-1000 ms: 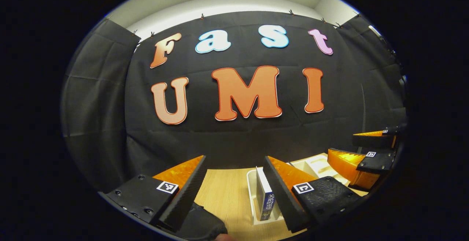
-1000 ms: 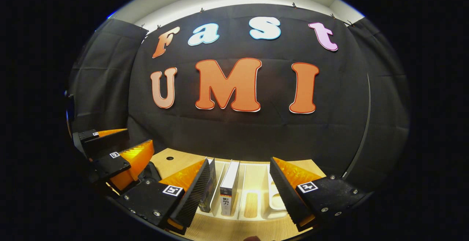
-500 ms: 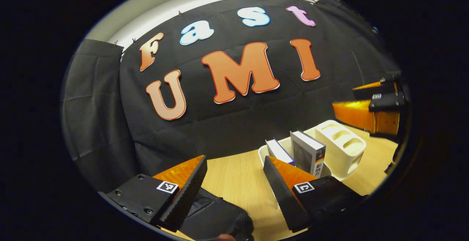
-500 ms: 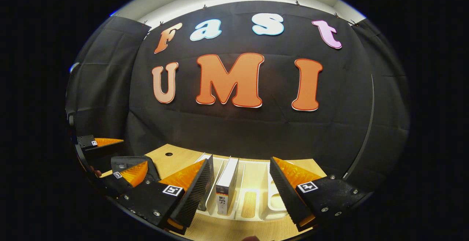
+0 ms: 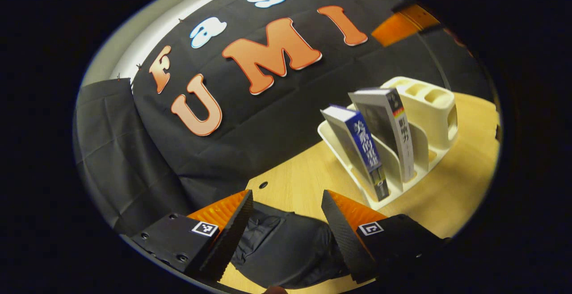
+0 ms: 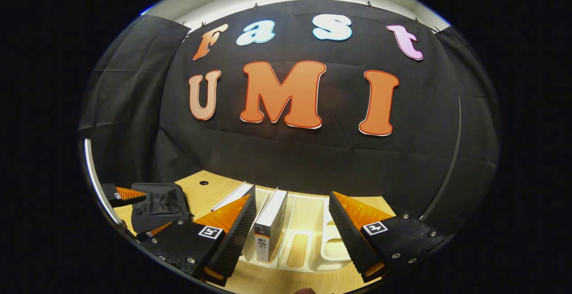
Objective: Open the schoolbag, grab two books from the bookshelf and put them into the schoolbag.
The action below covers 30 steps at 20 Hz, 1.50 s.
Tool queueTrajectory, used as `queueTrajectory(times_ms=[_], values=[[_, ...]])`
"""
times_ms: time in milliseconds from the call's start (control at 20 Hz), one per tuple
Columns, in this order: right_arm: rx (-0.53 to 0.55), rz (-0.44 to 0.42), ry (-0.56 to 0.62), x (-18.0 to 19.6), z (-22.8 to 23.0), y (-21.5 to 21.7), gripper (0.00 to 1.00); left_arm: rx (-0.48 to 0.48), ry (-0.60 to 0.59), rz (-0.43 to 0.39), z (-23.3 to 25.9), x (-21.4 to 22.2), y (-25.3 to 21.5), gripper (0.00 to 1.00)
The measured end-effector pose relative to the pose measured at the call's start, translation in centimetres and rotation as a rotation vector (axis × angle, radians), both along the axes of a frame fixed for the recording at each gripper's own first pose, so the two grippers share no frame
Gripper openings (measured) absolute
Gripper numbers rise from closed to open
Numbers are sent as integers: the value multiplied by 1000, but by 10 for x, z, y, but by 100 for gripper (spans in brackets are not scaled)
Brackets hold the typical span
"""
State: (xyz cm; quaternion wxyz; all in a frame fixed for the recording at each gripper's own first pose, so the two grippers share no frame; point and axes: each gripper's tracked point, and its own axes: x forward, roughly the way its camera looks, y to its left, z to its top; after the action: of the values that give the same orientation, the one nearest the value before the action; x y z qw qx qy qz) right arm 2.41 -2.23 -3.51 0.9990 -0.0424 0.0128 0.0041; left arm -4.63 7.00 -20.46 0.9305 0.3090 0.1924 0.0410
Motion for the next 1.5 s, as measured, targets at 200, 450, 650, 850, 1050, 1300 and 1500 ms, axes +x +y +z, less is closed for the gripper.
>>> queueTrajectory(times_ms=[200, 450, 650, 850, 1050, 1300, 1500], values=[[-12, 18, 12, 6, -5, 0, 97, 77, 74, 20, -35, -12, 16, 98], [-29, 44, 20, 12, -11, 1, 98, 138, 152, 42, -74, -27, 32, 98], [-27, 60, 25, 15, -14, 3, 98, 162, 210, 65, -104, -41, 42, 98], [-36, 73, 28, 17, -16, 5, 98, 215, 262, 96, -125, -51, 59, 98], [-38, 87, 31, 20, -16, 9, 98, 247, 277, 173, -125, -56, 85, 96], [-48, 111, 16, 20, -8, 14, 98, 295, 239, 204, -108, -43, 101, 96], [-78, 145, 17, 19, -5, 26, 98, 337, 247, 184, -112, -24, 112, 93]])
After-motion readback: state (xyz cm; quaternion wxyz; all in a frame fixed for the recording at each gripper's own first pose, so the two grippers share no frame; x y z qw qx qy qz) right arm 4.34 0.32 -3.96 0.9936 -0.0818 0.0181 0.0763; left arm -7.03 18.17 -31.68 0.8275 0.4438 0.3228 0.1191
